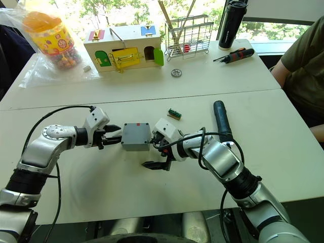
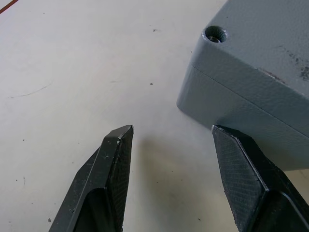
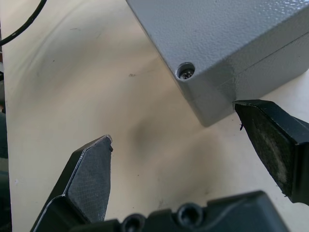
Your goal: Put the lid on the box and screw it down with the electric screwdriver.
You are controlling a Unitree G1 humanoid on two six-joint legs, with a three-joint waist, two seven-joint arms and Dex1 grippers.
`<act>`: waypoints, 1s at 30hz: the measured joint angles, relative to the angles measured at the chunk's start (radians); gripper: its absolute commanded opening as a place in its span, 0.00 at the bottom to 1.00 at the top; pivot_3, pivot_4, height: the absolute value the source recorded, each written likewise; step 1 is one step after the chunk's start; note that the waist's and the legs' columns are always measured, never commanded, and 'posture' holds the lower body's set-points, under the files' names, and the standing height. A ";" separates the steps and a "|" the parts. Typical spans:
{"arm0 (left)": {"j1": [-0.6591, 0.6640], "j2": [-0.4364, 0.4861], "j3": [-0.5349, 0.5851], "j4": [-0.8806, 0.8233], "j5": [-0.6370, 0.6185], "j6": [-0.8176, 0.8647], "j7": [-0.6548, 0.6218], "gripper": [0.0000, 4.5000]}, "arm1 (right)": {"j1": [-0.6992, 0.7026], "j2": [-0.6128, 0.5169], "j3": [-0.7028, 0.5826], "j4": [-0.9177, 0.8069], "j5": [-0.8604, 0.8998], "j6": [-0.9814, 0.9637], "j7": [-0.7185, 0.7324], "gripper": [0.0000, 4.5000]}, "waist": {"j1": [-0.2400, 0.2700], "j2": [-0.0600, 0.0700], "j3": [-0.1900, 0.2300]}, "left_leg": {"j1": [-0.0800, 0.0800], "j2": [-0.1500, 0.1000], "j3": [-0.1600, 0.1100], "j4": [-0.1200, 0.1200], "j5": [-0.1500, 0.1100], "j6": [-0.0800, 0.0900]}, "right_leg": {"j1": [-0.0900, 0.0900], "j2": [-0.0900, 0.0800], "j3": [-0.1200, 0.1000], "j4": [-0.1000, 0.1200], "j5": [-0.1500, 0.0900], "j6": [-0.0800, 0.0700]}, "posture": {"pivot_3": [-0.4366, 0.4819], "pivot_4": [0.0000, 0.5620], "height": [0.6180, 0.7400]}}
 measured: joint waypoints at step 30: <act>-0.188 0.030 -0.013 -0.235 -0.205 0.185 -0.083 0.59 | -0.196 0.056 -0.330 0.713 -0.083 -0.440 -0.073 0.78 | -0.027 -0.001 0.000 | 0.000 0.000 0.001 -0.001 0.000 -0.001 | -0.001 0.001 0.001 0.001 0.000 0.000 | 0.48 0.27 1.00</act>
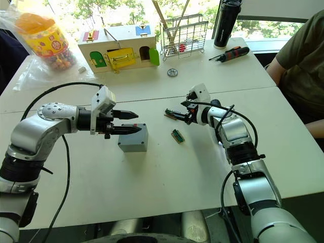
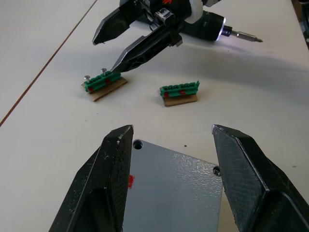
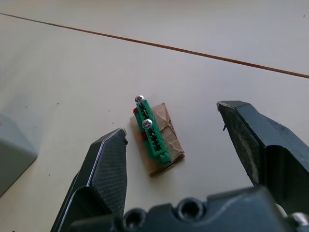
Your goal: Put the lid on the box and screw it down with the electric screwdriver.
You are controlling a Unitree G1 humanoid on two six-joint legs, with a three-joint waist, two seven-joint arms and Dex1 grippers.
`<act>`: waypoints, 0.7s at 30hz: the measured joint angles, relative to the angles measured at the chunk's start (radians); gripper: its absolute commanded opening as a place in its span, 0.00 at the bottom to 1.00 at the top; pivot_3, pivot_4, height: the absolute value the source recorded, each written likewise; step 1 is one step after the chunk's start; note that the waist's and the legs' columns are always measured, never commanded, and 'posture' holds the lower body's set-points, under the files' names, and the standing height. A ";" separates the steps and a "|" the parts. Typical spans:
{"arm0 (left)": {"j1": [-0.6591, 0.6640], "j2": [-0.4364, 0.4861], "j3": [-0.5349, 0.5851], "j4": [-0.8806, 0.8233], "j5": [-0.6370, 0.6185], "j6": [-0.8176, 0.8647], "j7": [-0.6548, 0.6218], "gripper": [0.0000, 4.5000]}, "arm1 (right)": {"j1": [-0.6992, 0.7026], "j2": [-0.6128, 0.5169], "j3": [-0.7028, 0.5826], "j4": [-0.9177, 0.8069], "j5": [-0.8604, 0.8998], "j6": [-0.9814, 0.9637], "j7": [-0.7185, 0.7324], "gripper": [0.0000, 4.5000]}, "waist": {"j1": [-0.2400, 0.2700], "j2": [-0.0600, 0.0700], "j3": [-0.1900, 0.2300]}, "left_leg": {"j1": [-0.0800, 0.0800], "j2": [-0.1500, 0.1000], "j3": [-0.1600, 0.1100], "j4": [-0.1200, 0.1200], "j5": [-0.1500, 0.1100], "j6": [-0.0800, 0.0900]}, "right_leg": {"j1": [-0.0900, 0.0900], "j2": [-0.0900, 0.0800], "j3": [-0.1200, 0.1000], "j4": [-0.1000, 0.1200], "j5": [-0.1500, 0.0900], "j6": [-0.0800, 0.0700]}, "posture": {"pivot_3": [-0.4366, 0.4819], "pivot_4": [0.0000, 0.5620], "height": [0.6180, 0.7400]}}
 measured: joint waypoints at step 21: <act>0.019 0.008 -0.011 0.031 0.034 -0.049 0.018 0.59 | -0.001 0.055 -0.003 0.047 -0.038 -0.025 -0.002 0.20 | -0.001 0.000 0.000 | 0.000 0.000 0.000 0.000 0.000 0.000 | 0.000 0.000 0.000 0.000 0.000 0.000 | 0.48 0.27 1.00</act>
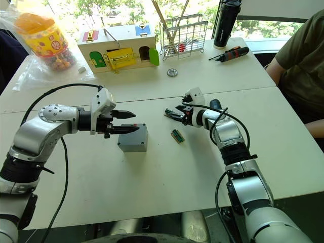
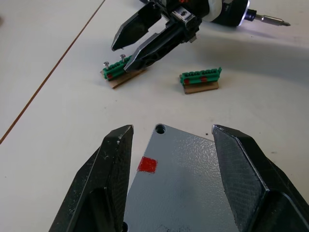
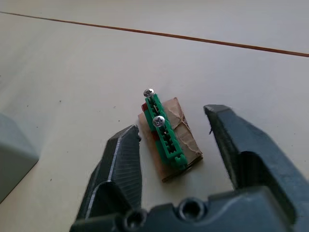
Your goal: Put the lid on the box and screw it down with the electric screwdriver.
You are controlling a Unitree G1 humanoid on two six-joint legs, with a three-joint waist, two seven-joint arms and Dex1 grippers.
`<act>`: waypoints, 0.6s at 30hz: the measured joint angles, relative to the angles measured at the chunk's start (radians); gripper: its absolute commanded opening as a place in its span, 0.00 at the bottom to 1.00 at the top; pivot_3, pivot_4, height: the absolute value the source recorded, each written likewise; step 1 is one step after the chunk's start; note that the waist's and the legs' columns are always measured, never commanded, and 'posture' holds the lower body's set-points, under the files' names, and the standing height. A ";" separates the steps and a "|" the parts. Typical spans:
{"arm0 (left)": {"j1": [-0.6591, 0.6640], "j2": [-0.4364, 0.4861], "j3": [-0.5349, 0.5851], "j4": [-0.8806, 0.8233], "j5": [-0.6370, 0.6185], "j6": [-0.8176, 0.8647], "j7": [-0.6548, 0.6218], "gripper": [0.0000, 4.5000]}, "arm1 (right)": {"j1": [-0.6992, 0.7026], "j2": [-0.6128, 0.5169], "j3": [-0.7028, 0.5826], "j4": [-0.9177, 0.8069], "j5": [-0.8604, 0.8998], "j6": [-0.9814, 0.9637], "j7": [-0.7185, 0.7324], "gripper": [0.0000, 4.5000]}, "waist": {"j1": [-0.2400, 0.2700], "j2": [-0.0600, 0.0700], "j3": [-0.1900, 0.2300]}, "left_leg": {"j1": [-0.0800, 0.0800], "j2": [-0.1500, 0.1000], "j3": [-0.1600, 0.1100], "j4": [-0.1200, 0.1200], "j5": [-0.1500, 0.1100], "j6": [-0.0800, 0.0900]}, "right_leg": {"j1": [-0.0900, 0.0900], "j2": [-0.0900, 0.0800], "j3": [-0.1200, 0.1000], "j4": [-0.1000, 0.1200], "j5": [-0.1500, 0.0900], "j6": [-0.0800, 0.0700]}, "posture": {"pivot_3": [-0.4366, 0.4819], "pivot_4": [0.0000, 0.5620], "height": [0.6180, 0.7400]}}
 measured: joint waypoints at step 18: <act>0.010 0.000 -0.004 0.000 0.001 -0.004 0.001 0.59 | 0.000 0.003 -0.024 -0.022 0.015 0.011 -0.007 0.01 | 0.000 0.000 0.000 | 0.000 0.000 0.000 0.000 0.000 0.000 | 0.000 0.000 0.000 0.000 0.000 0.000 | 0.48 0.27 1.00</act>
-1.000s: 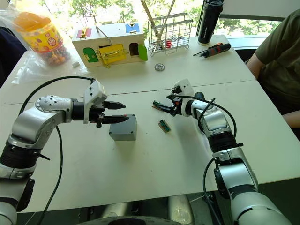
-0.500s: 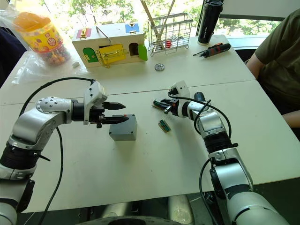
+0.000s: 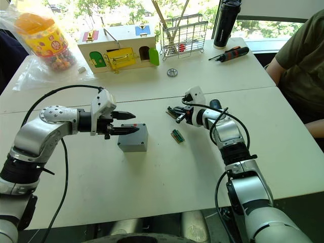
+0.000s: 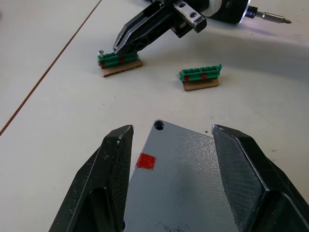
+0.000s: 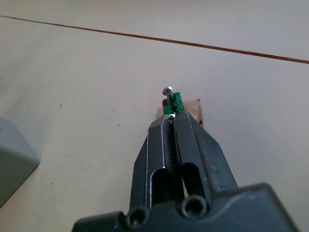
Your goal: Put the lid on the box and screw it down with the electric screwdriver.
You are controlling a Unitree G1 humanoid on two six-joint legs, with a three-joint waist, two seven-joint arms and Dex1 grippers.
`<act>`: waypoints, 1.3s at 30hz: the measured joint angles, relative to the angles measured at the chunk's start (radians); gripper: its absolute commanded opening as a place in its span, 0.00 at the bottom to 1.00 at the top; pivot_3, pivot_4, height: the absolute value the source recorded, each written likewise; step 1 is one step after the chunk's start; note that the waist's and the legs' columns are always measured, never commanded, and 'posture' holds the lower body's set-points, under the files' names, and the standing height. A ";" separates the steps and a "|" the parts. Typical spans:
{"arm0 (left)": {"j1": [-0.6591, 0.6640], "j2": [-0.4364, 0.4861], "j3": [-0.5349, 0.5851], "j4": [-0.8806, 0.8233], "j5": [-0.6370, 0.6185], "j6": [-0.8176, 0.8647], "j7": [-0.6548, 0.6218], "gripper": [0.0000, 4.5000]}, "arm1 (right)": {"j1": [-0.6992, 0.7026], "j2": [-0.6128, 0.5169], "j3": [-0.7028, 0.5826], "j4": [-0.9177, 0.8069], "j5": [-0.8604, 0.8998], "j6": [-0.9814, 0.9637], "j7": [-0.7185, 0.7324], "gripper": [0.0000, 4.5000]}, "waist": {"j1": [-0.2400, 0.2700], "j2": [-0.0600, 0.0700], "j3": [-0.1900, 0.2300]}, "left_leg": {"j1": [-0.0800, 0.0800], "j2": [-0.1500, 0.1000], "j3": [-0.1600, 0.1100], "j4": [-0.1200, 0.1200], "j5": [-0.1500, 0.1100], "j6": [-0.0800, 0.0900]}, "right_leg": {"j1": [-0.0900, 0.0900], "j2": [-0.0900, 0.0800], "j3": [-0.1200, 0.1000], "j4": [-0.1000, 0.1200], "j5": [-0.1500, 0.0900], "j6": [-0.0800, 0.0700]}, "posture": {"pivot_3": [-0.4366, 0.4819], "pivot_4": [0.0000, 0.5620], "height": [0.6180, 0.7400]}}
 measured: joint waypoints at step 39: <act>0.101 0.119 0.068 0.013 -0.005 0.004 -0.059 0.59 | 0.137 0.063 0.122 -0.526 0.155 0.296 -0.004 0.01 | 0.001 0.000 0.000 | 0.000 0.000 -0.001 0.000 0.000 0.000 | -0.001 0.000 0.000 0.002 0.000 0.000 | 0.48 0.27 1.00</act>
